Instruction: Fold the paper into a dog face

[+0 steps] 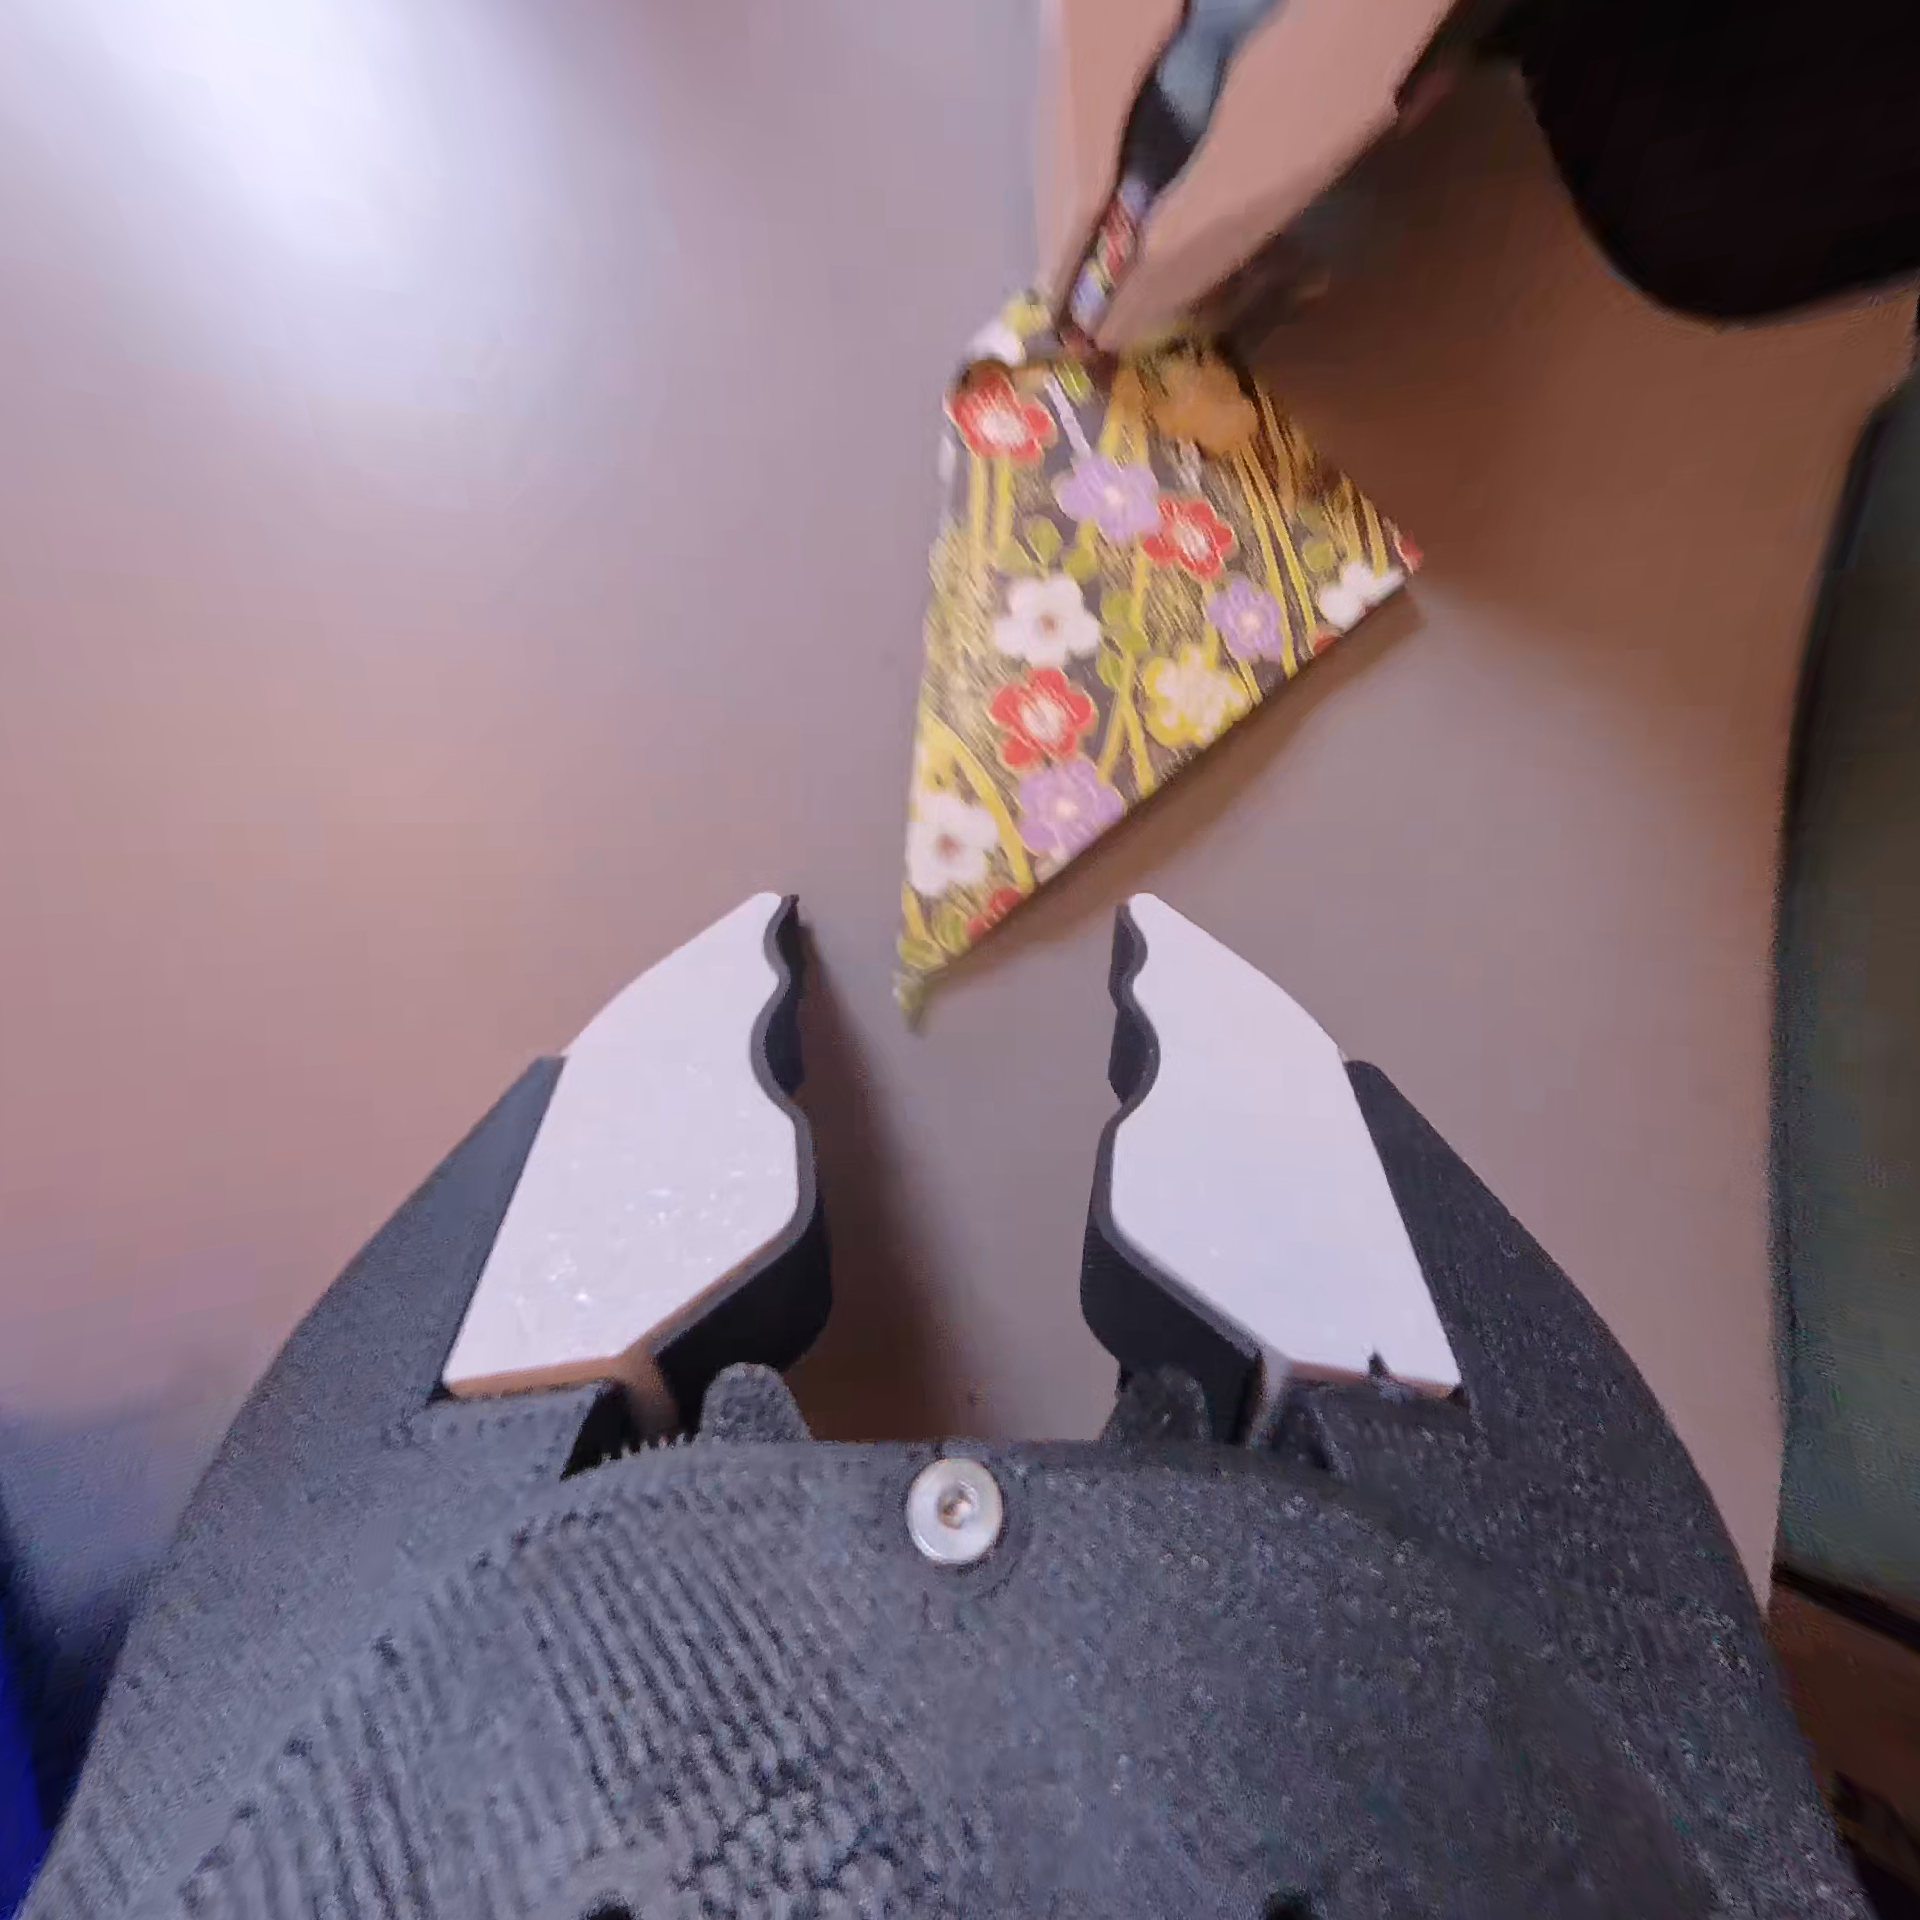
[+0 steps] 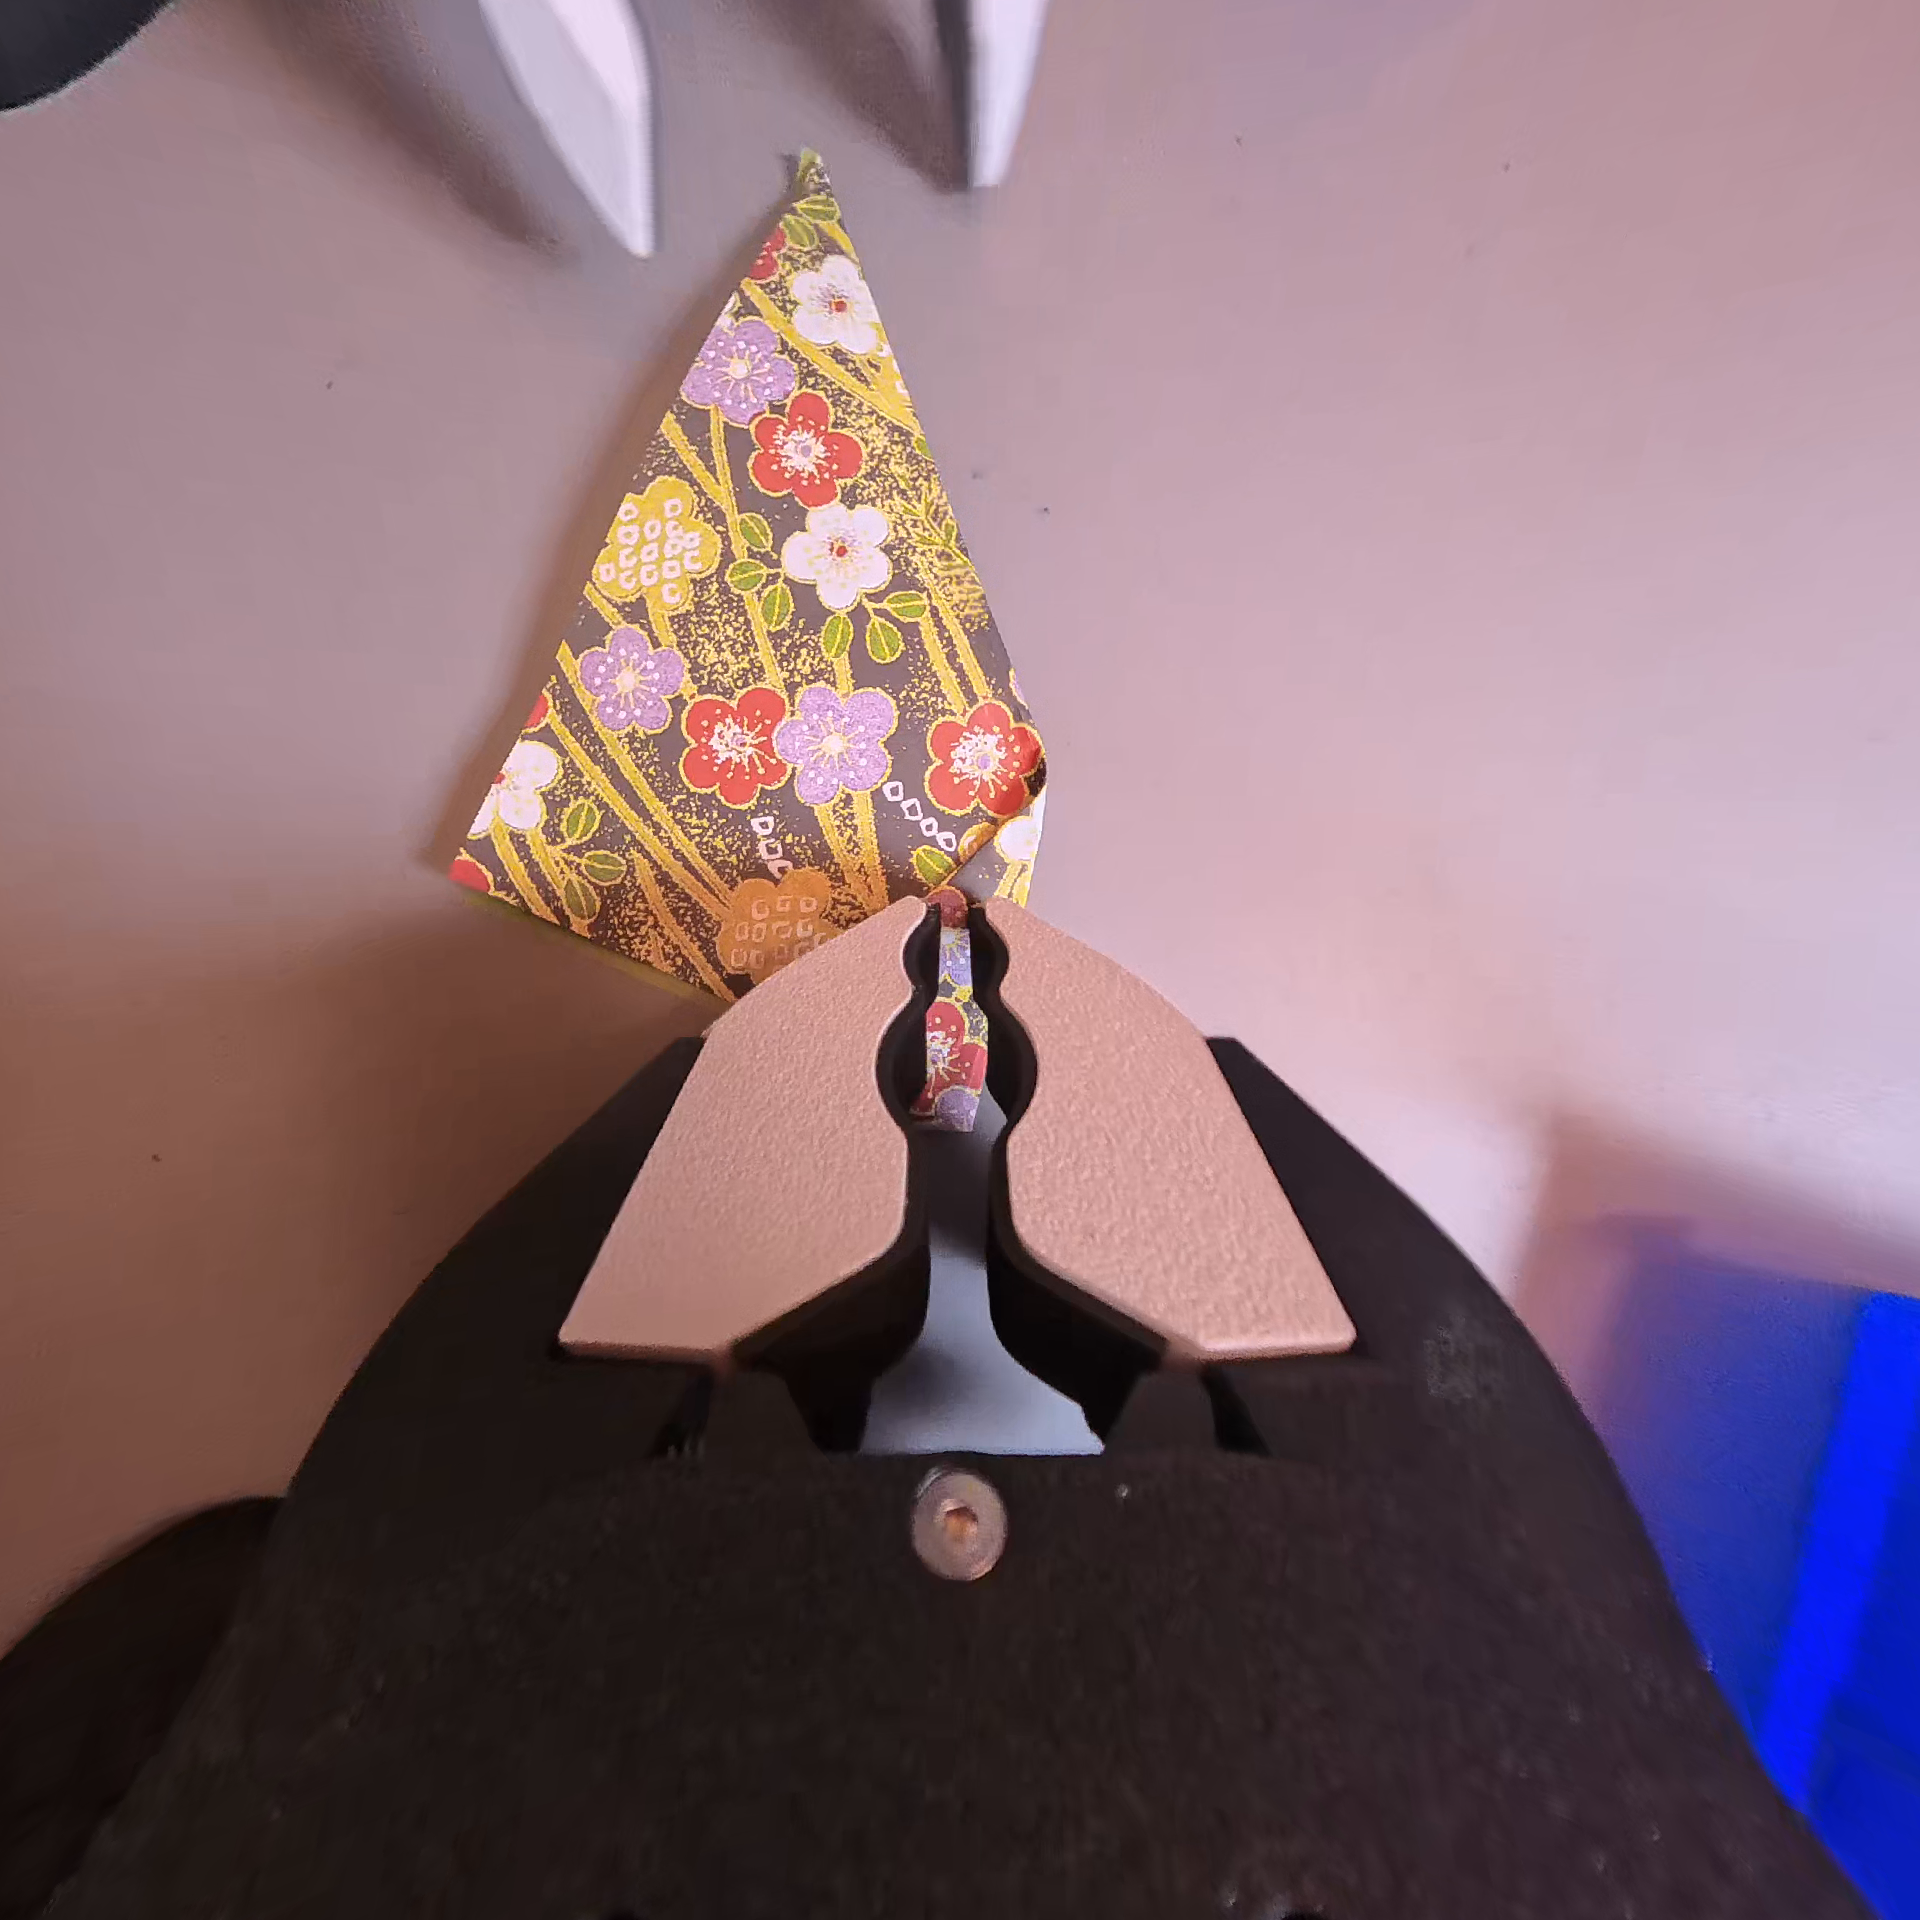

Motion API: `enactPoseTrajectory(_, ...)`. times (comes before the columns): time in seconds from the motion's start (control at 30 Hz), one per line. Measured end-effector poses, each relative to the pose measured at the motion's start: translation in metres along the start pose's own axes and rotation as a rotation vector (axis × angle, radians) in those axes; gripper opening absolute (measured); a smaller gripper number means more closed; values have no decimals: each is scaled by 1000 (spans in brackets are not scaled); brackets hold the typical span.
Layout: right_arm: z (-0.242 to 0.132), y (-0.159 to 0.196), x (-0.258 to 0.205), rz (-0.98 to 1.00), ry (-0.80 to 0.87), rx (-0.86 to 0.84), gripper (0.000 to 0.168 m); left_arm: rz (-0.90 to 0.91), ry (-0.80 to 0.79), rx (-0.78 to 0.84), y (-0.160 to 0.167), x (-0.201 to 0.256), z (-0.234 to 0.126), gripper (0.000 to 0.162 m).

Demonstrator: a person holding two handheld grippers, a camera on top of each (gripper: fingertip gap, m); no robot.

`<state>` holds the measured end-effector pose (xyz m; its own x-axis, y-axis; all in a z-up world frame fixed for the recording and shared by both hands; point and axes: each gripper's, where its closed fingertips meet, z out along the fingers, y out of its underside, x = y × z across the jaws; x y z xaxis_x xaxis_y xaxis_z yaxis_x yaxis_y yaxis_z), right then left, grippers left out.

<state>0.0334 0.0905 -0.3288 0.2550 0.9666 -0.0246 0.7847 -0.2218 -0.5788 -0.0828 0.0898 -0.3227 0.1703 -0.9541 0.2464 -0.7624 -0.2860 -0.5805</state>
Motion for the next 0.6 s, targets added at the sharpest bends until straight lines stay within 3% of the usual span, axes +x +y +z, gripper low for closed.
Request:
enactPoseTrajectory(0.17,-2,3,-1,34,4,-7,5,120,-139,-46,13,-5,-3,27)
enactPoseTrajectory(0.33,-4,5,-2,59,7,-12,5,174,-139,-83,11,-7,-1,7)
enactPoseTrajectory(0.6,-5,6,-4,96,-5,11,8,216,-177,-60,9,-7,-2,1)
